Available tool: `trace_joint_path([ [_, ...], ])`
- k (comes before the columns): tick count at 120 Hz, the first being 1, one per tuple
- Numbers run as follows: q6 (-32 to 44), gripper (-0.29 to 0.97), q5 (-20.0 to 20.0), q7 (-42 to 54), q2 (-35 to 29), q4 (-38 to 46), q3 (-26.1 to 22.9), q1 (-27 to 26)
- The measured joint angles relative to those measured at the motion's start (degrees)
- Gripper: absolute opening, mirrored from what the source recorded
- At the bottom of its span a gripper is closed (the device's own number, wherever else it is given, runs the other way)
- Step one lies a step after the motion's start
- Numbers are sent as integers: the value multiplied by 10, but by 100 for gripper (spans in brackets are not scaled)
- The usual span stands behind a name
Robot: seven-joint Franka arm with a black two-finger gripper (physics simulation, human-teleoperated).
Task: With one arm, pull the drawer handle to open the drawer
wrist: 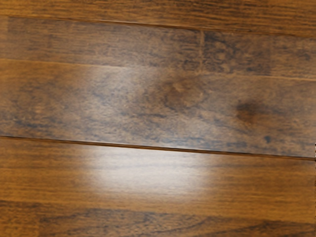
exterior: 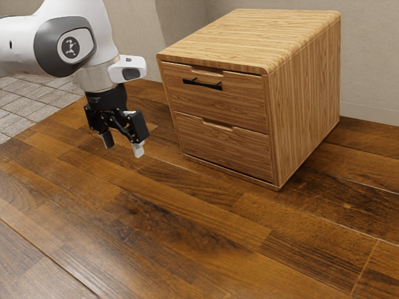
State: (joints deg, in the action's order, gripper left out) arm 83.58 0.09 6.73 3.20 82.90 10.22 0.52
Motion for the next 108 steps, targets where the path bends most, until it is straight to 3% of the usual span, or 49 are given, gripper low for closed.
trace_joint_path([
  [16, 0, 68, 0, 1, 0, -1, 0, 1],
  [31, -5, 68, 10, -27, -33, -68, 8, -9],
  [48, 23, 68, 47, -193, 9, -76, 6, 4],
  [71, 100, 68, 61, -413, 25, -71, 4, -15],
  [108, 173, 68, 91, -650, 53, -71, 4, -17],
])
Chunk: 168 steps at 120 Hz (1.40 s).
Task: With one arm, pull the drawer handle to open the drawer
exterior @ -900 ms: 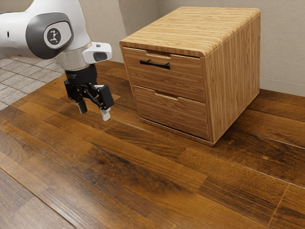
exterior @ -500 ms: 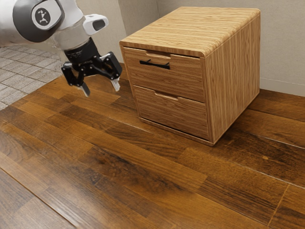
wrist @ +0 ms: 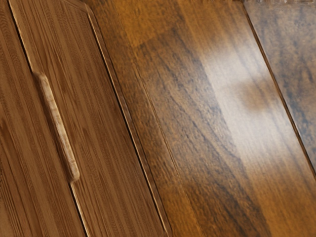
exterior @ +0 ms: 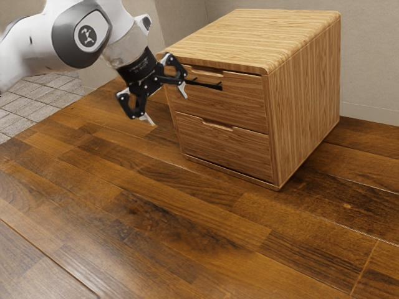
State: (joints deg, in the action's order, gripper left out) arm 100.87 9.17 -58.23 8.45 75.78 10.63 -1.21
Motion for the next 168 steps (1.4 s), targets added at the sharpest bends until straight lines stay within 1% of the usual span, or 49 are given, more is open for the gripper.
trace_joint_path([
  [9, 18, 68, 3, -43, 1, 2, 0, -7],
  [19, 44, 68, 6, -85, -15, 30, 0, -10],
  [28, 67, 68, 7, -118, -17, 39, 0, -9],
  [50, 110, 68, 5, -183, -6, 35, -1, -14],
  [68, 130, 68, 4, -223, 5, 28, -2, -13],
  [97, 142, 68, 3, -268, 38, -12, -5, -10],
  [125, 146, 68, 2, -298, 51, -17, -5, -5],
  [168, 148, 68, 2, -325, 78, -50, -7, -4],
])
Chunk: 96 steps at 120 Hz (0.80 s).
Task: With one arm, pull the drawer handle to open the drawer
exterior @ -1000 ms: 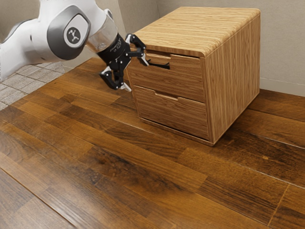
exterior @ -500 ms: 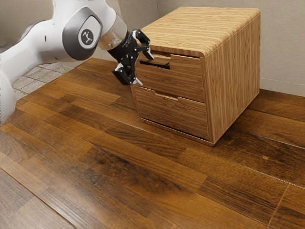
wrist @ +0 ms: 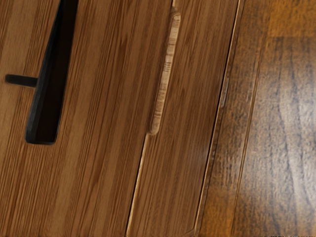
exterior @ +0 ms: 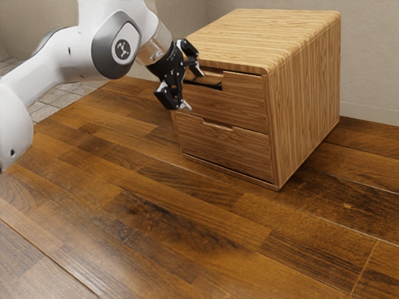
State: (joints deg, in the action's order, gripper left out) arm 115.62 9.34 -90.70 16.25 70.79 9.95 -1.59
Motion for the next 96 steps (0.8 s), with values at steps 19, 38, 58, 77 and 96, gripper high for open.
trace_joint_path([
  [19, 0, 68, 0, -7, 15, -14, 1, 2],
  [38, 0, 68, 0, -13, 23, -16, 0, 0],
  [58, 0, 68, -1, -18, 26, -16, 1, -1],
  [77, 0, 68, -2, -22, 26, -16, 1, -3],
  [96, 0, 65, -2, -25, 24, -14, 1, -7],
])
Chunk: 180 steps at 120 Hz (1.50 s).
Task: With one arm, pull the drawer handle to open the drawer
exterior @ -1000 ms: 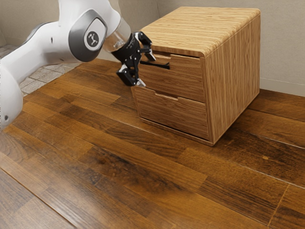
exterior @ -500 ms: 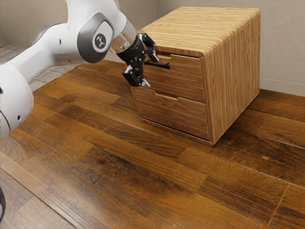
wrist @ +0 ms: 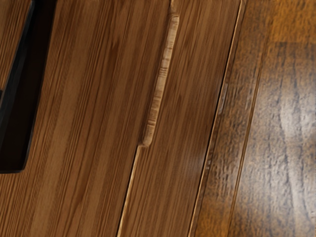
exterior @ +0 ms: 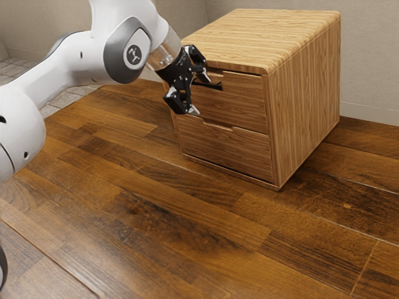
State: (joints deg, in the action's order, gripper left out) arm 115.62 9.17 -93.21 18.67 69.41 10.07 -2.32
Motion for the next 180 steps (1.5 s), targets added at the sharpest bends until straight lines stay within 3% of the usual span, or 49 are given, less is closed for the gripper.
trace_joint_path([
  [43, -4, 46, -7, -6, -17, 15, 3, -3],
  [77, -7, 9, -24, -10, -60, 63, 5, -2],
  [95, -7, -2, -32, -11, -86, 95, 4, -2],
  [128, -6, -11, -56, -12, -143, 164, 4, -3],
  [180, -7, -11, -71, -12, -217, 246, 4, -7],
])
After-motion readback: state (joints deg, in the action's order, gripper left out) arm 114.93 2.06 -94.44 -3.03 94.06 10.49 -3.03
